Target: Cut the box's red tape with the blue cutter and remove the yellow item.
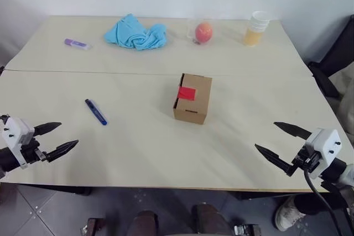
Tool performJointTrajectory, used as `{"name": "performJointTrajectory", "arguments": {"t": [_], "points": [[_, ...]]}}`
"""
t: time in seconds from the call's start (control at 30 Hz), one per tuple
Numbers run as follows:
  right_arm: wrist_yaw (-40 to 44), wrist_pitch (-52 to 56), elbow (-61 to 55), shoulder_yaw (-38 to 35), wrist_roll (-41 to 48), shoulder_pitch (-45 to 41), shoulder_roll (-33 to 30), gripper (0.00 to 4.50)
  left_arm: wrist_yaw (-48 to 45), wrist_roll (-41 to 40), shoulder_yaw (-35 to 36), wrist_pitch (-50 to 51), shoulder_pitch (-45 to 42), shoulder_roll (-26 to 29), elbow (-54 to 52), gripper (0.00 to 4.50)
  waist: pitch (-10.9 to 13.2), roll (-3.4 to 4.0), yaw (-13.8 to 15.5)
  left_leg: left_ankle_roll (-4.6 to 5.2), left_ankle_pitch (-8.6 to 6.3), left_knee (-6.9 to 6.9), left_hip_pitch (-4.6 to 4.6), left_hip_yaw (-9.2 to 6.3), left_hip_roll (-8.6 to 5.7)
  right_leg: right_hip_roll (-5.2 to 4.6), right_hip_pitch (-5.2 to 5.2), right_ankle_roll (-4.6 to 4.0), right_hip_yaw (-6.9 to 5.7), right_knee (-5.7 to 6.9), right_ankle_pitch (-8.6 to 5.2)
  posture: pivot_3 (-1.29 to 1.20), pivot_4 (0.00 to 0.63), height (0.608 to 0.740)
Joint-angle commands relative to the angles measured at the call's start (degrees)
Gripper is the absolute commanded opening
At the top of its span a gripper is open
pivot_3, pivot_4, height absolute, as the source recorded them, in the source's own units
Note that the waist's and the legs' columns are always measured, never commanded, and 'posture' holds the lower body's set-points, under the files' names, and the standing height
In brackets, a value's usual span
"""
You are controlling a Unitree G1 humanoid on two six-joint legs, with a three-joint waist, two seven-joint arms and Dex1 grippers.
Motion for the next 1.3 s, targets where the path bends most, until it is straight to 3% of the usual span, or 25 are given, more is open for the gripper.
{"name": "performJointTrajectory", "arguments": {"t": [0.03, 0.23, 0.3, 0.47, 0.57, 0.7, 0.73, 0.8, 0.83, 0.97, 1.07, 1.3], "points": [[-0.25, 0.07, -1.74, -1.61, 0.67, -0.18, -0.83, 4.46, 0.58, 0.49, 0.21, -1.12, -0.68, 0.24, -0.45, 4.50, 0.00, 0.00, 0.00, 0.00, 0.00, 0.00, 0.00, 0.00, 0.00, 0.00, 0.00, 0.00, 0.00, 0.00, 0.00, 0.00, 0.150, 0.740], [-2.65, 3.85, -3.60, -0.79, 3.03, -1.80, 0.03, 4.46, 1.21, -2.89, -0.33, 6.69, -2.19, 0.58, -3.65, 4.50, 0.00, 0.00, 0.03, 0.00, 0.00, 0.02, 0.00, 0.00, -0.01, -0.01, 0.00, 0.00, 0.00, 0.03, 0.00, 0.00, 0.150, 0.740], [-4.39, 5.58, -4.48, 0.70, 2.18, -3.14, -0.21, 4.08, 1.08, -4.47, -1.13, 8.57, -4.14, 0.01, -6.92, 4.50, 0.00, 0.00, 0.04, 0.00, 0.00, 0.01, 0.00, -0.01, 0.00, 0.00, 0.00, 0.00, 0.00, 0.04, 0.00, 0.00, 0.150, 0.740], [-11.11, 10.30, -2.32, 9.70, -6.40, -12.86, -1.14, 2.49, 5.30, 0.55, -12.68, 9.47, -18.21, -5.26, -9.41, 3.04, -0.02, 0.04, 0.35, -0.02, 0.03, 0.26, -0.02, -0.11, -0.08, -0.04, 0.05, 0.01, -0.06, 0.15, 0.02, 0.00, 0.150, 0.740], [-18.28, 13.74, 2.69, 14.60, -12.18, -20.93, 1.53, 1.49, 9.07, 6.61, -21.24, 9.05, -28.07, -11.59, -6.07, 2.18, -0.01, 0.04, 0.32, -0.09, 0.08, 0.71, -0.18, -0.12, -0.15, 0.06, -0.03, 0.04, -0.08, 0.39, 0.03, 0.00, 0.150, 0.740], [-20.92, 12.52, 9.11, 21.27, -18.82, -27.26, 3.26, 0.14, 12.61, 11.94, -28.09, 9.33, -35.94, -18.49, 1.14, 1.01, -0.02, 0.02, -0.23, -0.10, 0.06, 0.91, -0.29, -0.08, -0.23, 0.13, -0.18, 0.06, -0.01, 0.60, 0.04, 0.00, 0.150, 0.740], [-21.68, 11.07, 11.93, 24.06, -21.59, -29.39, 3.95, 0.00, 13.44, 13.32, -30.06, 9.64, -37.46, -20.50, 2.83, 0.73, -0.03, 0.02, -0.41, -0.08, 0.05, 0.90, -0.34, -0.04, -0.24, 0.14, -0.25, 0.07, -0.01, 0.67, 0.05, 0.00, 0.150, 0.740], [-23.80, 10.42, 17.08, 27.82, -24.18, -34.25, 7.58, 0.00, 15.25, 15.83, -32.73, 7.83, -39.79, -23.99, 5.30, 0.13, -0.02, 0.02, -1.09, -0.08, 0.06, 0.93, -0.34, 0.01, -0.32, 0.16, -0.34, 0.07, -0.04, 0.72, 0.05, 0.00, 0.150, 0.740], [-23.94, 10.02, 19.00, 28.79, -24.46, -36.20, 9.28, 0.00, 15.80, 16.55, -33.36, 8.00, -40.42, -24.91, 5.98, 0.06, -0.02, 0.02, -1.37, -0.08, 0.06, 0.93, -0.35, 0.04, -0.38, 0.11, -0.44, 0.08, -0.04, 0.71, 0.05, 0.00, 0.150, 0.740], [-23.95, 9.53, 25.24, 30.94, -25.68, -42.26, 13.28, 0.00, 14.88, 16.03, -34.11, 10.79, -41.39, -27.18, 5.94, 0.06, -0.03, 0.02, -1.95, -0.17, 0.12, 1.09, -0.90, 0.11, -0.39, -0.01, -1.23, 0.08, -0.03, 1.36, 0.05, 0.00, 0.150, 0.740], [-22.09, 8.12, 29.13, 32.40, -25.38, -44.68, 15.41, 0.00, 11.24, 16.59, -36.88, 11.32, -41.44, -27.79, 4.60, 0.06, -0.03, 0.02, -1.95, -0.18, 0.12, 1.20, -0.89, 0.10, -0.39, -0.07, -1.27, 0.07, -0.21, 1.52, 0.05, 0.00, 0.150, 0.740], [-8.00, 7.88, 24.89, 34.35, -19.29, -42.63, 14.45, 0.00, -0.22, 10.97, -38.22, 16.00, -36.42, -24.96, -7.15, 0.06, -0.03, 0.03, -1.91, -0.18, 0.12, 1.24, -0.89, 0.09, -0.43, -0.18, -1.25, 0.07, -0.20, 1.53, 0.05, 0.00, 0.150, 0.740]]}}
